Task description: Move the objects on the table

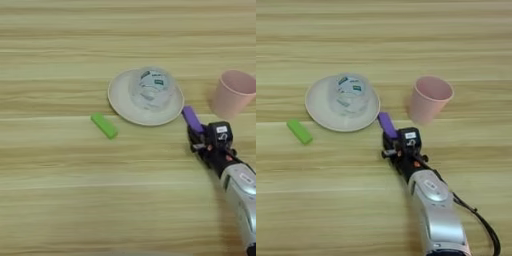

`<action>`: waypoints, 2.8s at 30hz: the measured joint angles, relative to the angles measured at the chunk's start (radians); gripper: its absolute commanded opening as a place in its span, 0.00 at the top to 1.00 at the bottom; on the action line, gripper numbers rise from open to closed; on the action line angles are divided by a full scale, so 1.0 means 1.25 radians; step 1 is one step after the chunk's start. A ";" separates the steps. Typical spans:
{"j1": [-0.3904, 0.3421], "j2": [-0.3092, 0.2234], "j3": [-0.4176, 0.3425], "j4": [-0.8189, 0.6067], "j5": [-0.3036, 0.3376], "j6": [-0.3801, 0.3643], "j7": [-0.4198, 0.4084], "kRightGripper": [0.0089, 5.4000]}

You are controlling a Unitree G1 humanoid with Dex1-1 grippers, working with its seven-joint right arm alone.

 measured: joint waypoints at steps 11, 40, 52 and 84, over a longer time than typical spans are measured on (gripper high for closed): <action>0.175 -0.064 0.010 -0.195 0.008 0.051 0.103 0.74; 0.131 -0.072 0.186 -0.196 -0.029 0.028 0.204 0.61; 0.157 -0.068 0.176 -0.213 -0.046 -0.011 0.175 0.37; 0.112 0.080 -0.038 -0.112 -0.062 -0.129 -0.129 0.01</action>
